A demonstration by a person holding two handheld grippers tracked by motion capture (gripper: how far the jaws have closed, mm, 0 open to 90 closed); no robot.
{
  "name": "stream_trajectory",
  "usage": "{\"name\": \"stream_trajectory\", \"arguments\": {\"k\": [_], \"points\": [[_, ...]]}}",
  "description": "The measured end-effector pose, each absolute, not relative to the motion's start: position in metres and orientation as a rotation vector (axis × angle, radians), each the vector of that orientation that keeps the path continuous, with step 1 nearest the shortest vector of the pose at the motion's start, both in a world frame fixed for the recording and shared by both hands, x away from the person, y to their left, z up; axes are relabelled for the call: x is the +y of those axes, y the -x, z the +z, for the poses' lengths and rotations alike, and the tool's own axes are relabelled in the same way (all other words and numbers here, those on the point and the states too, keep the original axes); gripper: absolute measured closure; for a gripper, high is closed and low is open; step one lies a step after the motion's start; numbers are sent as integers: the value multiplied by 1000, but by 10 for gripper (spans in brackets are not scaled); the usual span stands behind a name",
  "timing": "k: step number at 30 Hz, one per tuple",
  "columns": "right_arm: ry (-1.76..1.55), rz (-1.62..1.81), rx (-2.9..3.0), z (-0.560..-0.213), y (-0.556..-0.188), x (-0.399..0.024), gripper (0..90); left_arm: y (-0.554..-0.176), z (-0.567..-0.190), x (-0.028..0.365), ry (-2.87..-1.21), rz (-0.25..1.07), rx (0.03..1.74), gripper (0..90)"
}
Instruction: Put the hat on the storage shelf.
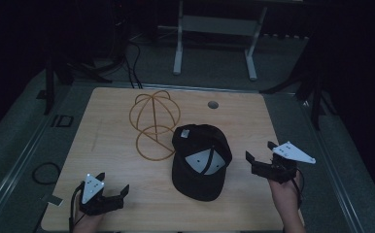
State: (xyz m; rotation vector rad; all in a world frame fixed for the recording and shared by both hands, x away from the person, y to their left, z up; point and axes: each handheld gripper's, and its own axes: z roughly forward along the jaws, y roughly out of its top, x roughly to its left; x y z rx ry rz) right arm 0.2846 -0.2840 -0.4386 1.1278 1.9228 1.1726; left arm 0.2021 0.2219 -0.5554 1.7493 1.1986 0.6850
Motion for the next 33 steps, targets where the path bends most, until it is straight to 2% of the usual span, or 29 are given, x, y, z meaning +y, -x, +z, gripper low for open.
{"name": "stream_trajectory", "arguments": {"k": [7, 16, 20, 26, 33], "points": [[-1029, 1180, 1932, -425, -286, -257, 113, -202, -556, 221, -1763, 689, 1193, 33], [-951, 1188, 2012, -406, -303, -219, 164, -202, -555, 219, -1791, 685, 1163, 33], [-954, 1228, 2045, -407, -313, -205, 233, -202, -555, 221, -1789, 690, 1166, 33], [-976, 1166, 2100, -416, -326, -189, 277, -202, -555, 222, -1793, 687, 1166, 35], [-1030, 933, 2192, -450, -348, -176, 422, -203, -556, 221, -1804, 678, 1158, 35]]}}
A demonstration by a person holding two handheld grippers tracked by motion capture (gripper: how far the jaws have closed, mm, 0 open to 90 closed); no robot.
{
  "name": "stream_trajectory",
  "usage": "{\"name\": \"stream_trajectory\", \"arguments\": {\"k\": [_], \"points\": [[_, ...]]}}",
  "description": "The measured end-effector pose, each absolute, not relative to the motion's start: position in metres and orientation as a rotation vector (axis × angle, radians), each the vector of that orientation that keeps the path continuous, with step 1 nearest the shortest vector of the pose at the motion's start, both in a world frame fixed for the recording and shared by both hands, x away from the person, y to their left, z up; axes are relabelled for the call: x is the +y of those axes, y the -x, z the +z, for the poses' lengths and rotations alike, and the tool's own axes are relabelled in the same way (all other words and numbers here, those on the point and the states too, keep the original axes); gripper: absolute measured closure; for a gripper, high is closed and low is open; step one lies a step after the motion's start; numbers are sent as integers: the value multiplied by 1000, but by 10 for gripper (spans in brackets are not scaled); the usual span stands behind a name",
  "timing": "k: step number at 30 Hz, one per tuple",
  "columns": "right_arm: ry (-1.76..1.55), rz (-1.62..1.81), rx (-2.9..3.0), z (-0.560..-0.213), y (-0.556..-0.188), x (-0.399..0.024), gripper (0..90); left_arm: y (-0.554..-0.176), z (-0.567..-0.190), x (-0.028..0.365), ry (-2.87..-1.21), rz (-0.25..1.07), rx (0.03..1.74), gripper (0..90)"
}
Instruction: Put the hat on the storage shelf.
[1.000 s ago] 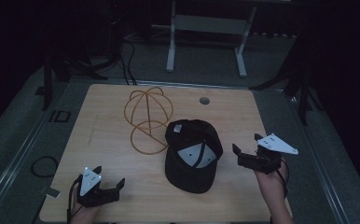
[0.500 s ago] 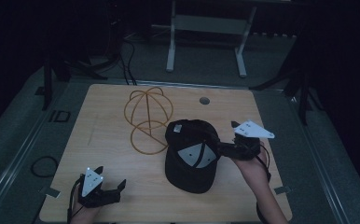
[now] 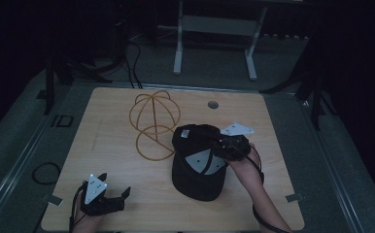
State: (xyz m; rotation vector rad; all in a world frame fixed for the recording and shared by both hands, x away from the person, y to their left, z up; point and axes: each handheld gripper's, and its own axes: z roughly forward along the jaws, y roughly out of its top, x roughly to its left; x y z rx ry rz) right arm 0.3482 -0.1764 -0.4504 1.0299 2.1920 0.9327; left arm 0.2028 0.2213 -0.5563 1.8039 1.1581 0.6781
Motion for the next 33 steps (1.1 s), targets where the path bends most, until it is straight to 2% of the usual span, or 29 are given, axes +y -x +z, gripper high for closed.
{"name": "stream_trajectory", "arguments": {"k": [4, 7, 9, 17, 33], "points": [[-1078, 811, 2190, -465, -358, -174, 589, -203, -557, 221, -1807, 671, 1157, 35], [-1109, 777, 2188, -470, -361, -174, 805, -204, -557, 221, -1807, 663, 1160, 35], [-1099, 758, 2179, -471, -361, -174, 881, -203, -557, 221, -1806, 662, 1159, 35], [-1146, 861, 2139, -463, -359, -177, 886, -203, -557, 221, -1808, 660, 1162, 35], [-1081, 1009, 1996, -404, -333, -191, 887, -202, -554, 212, -1815, 636, 1135, 37]]}}
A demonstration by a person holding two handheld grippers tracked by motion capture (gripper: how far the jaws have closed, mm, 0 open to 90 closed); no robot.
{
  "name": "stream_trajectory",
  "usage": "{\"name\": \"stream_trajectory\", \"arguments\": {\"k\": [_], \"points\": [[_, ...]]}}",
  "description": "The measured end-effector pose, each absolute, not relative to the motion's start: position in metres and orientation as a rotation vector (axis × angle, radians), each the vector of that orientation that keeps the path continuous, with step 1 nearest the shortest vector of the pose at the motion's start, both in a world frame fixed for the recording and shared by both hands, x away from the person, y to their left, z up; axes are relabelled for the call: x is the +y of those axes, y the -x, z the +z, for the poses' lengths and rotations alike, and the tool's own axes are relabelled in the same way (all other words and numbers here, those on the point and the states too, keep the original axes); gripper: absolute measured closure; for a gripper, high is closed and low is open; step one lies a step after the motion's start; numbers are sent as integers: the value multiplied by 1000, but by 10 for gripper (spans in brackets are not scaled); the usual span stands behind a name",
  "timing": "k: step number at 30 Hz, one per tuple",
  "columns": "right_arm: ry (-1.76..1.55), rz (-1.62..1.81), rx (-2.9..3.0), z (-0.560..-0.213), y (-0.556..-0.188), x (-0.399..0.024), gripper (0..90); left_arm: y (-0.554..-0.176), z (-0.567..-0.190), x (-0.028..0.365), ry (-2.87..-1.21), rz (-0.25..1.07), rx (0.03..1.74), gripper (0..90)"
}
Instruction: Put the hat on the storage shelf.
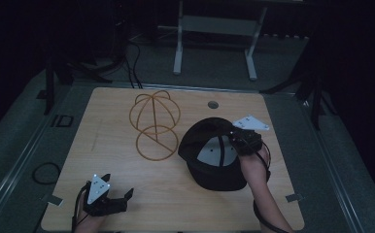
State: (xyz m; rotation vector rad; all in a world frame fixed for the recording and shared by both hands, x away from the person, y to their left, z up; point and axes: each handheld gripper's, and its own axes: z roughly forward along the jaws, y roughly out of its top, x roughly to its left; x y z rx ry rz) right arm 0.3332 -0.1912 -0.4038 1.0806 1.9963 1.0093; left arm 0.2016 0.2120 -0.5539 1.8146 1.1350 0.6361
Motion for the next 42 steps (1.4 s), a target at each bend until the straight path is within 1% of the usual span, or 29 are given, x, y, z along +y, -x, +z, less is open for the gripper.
{"name": "stream_trajectory", "arguments": {"k": [5, 8, 12, 17, 18, 22, 27, 30, 33, 35, 39, 40, 42], "points": [[-1032, 1017, 1979, -391, -323, -191, 887, -198, -545, 196, -1824, 616, 1083, 37], [-1008, 1031, 1970, -384, -316, -192, 887, -196, -539, 182, -1854, 624, 1022, 45], [-976, 1063, 1963, -374, -307, -193, 887, -195, -530, 168, -1856, 583, 966, 45], [-940, 1120, 1971, -367, -293, -190, 887, -198, -521, 158, -1838, 539, 943, 45], [-931, 1123, 1974, -368, -291, -189, 887, -200, -516, 155, -1817, 510, 935, 45], [-902, 1131, 1991, -370, -284, -184, 887, -202, -503, 148, -1783, 510, 916, 45], [-864, 1143, 2024, -374, -277, -174, 887, -205, -486, 136, -1796, 486, 850, 76], [-838, 1148, 2040, -376, -274, -168, 887, -209, -477, 127, -1810, 478, 838, 82], [-820, 1158, 2053, -377, -272, -163, 887, -214, -472, 120, -1783, 476, 861, 82], [-808, 1164, 2064, -378, -270, -159, 886, -218, -470, 117, -1772, 483, 865, 107], [-775, 1192, 2085, -378, -265, -153, 887, -226, -467, 112, -1792, 487, 871, 131], [-766, 1198, 2092, -378, -264, -151, 887, -228, -467, 112, -1797, 475, 867, 152], [-737, 1222, 2108, -377, -261, -149, 887, -233, -467, 112, -1809, 463, 865, 154]]}}
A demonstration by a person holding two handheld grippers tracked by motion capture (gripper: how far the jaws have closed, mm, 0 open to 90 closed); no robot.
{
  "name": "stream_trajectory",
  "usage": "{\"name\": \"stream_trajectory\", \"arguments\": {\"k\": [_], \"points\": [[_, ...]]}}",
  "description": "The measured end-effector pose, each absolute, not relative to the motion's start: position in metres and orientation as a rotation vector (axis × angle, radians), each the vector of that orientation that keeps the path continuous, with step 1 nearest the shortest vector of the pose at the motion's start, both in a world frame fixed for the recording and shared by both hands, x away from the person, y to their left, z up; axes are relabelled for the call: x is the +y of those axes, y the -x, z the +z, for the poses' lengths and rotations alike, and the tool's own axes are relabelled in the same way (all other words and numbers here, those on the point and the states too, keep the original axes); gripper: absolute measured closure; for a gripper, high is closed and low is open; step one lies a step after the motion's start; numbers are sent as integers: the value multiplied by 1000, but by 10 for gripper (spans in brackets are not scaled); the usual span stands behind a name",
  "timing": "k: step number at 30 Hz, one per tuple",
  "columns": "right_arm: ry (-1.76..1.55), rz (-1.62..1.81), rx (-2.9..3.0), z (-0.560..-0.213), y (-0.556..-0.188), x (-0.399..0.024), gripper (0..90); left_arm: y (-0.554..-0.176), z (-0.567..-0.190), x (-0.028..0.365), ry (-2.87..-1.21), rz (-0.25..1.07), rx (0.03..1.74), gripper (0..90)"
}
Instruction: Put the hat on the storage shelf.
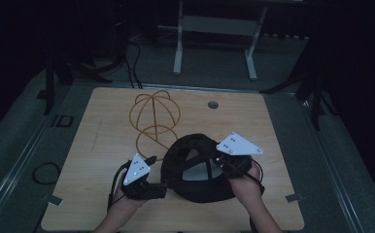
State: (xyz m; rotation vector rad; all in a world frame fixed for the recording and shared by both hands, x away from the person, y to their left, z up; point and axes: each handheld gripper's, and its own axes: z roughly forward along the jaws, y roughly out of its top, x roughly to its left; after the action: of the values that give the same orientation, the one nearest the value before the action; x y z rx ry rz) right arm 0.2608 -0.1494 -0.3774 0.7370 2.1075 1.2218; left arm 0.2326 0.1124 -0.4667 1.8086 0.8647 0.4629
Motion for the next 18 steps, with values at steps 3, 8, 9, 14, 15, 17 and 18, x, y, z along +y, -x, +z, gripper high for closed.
{"name": "stream_trajectory", "arguments": {"k": [3, 8, 9, 14, 15, 17, 18], "points": [[-692, 1267, 2138, -376, -257, -147, 887, -236, -465, 114, -1818, 436, 852, 196], [-615, 1274, 2169, -376, -253, -143, 887, -239, -460, 118, -1776, 432, 859, 325], [-613, 1263, 2176, -377, -252, -141, 887, -239, -459, 119, -1765, 447, 865, 359], [-585, 1256, 2221, -380, -252, -137, 886, -238, -451, 123, -1731, 549, 902, 502], [-571, 1250, 2226, -381, -251, -136, 887, -238, -450, 123, -1722, 566, 917, 554], [-559, 1252, 2238, -383, -250, -135, 886, -239, -448, 123, -1704, 612, 951, 625], [-558, 1252, 2243, -384, -250, -134, 887, -238, -446, 123, -1697, 628, 962, 676]]}}
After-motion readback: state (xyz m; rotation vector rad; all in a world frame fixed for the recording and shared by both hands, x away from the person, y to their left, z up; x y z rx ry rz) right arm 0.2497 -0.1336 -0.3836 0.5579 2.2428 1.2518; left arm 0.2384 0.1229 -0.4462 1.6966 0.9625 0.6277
